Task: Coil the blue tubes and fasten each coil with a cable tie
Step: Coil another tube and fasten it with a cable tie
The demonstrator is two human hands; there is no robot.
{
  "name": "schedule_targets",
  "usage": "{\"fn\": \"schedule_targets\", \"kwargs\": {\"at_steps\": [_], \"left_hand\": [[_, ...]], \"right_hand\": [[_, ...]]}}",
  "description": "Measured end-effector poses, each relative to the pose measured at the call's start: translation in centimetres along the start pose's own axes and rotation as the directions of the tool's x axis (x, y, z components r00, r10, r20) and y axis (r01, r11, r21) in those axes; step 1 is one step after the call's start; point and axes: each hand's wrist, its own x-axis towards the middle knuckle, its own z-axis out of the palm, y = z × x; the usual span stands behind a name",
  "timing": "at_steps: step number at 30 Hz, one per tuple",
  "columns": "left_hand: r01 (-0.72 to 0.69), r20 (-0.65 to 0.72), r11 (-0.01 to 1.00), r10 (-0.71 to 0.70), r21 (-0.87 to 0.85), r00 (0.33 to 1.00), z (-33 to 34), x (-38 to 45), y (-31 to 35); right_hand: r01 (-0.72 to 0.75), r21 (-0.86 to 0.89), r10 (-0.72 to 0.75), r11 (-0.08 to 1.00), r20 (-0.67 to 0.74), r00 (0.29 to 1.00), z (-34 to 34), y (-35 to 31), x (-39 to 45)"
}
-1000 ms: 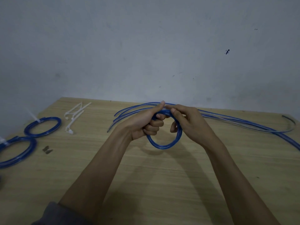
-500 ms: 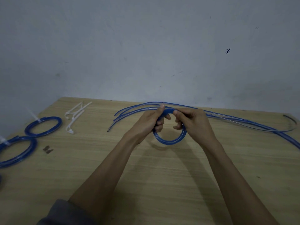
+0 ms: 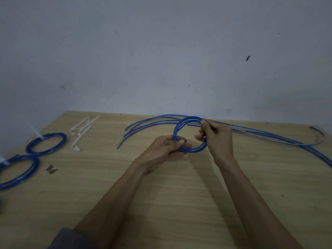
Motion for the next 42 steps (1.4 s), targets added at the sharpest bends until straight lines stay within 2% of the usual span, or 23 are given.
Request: {"fn": "schedule_targets", "kwargs": {"at_steps": [6, 11, 15, 19, 23, 30, 34, 36, 39, 42], "left_hand": [[0.028, -0.012, 0.999, -0.028, 0.03, 1.0, -1.4, 0.1, 0.5], [0.003, 0.002, 1.0, -0.003, -0.004, 1.0, -1.1, -0.1, 1.2], [-0.033, -0.053, 0.999, 0.033, 0.003, 0.998, -0.7, 0.1, 1.5], [-0.112, -0.184, 0.993, 0.116, 0.031, 0.976, -0.8, 0.6, 1.3], [-0.069, -0.157, 0.996, 0.058, -0.062, 0.986, -1.5, 0.7, 1.7], [-0.036, -0.12, 0.985, 0.056, 0.169, 0.991, -3.0, 0.2, 2.4], [-0.068, -0.037, 0.861, 0.1, 0.504, 0.994, -3.0, -0.3, 3.4], [-0.07, -0.039, 0.817, 0.112, 0.572, 0.993, -2.6, -0.6, 3.6], [0.024, -0.084, 0.875, 0.02, 0.483, 0.996, -3.3, -1.2, 3.9], [0.048, -0.147, 0.932, 0.006, 0.359, 0.989, -5.5, -2.1, 4.4]], "right_hand": [[-0.045, -0.03, 0.047, 0.999, 0.068, 0.997, 0.1, 0.2, 0.1], [-0.028, -0.004, 0.028, 1.0, 0.044, 0.999, 0.0, 0.3, 0.0], [-0.074, 0.034, 0.071, 0.997, 0.061, 0.996, -0.2, 0.5, 0.1], [-0.06, 0.039, 0.054, 0.997, 0.129, 0.99, 0.5, 0.5, -0.3], [-0.058, 0.033, 0.051, 0.998, 0.178, 0.983, 0.4, 0.4, -0.4], [-0.046, 0.0, 0.045, 0.999, 0.19, 0.981, 0.9, 1.0, -0.7], [-0.006, -0.064, 0.022, 0.998, 0.261, 0.965, 2.0, 1.4, -1.1], [0.018, -0.074, 0.004, 0.997, 0.287, 0.958, 2.8, 1.5, -1.6], [0.028, -0.087, 0.0, 0.996, 0.308, 0.951, 4.1, 1.8, -2.0], [0.09, -0.143, -0.029, 0.986, 0.382, 0.924, 6.5, 1.6, -1.9]]}}
